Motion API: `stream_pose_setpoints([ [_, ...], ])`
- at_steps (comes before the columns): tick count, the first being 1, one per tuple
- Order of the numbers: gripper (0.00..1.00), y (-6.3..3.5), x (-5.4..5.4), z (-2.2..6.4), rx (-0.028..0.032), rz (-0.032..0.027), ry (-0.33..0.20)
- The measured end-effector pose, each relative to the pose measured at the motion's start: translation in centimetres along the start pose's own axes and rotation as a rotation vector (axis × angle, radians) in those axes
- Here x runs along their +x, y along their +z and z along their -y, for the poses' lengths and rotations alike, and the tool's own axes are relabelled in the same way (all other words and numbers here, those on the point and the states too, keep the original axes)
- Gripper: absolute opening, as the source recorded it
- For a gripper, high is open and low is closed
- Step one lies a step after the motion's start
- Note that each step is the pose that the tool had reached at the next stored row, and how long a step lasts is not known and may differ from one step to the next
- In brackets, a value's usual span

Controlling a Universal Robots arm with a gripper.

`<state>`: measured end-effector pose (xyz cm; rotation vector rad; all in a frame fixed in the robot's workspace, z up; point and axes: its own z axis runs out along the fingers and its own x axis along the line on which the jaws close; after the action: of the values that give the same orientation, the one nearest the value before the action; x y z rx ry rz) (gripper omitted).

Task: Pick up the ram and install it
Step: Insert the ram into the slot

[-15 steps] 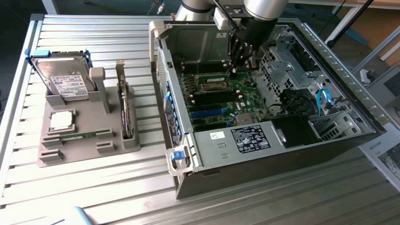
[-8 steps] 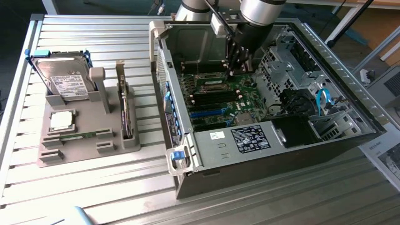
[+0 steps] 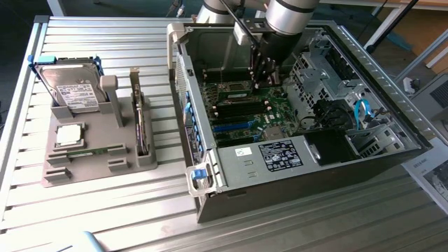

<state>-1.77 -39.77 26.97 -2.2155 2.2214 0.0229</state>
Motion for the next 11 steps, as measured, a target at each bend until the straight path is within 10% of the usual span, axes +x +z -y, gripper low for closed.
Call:
stream_pose_setpoints([
  [11, 0.12, 1.27, 0.0, -0.18, 0.0, -0.0001, 0.001],
])
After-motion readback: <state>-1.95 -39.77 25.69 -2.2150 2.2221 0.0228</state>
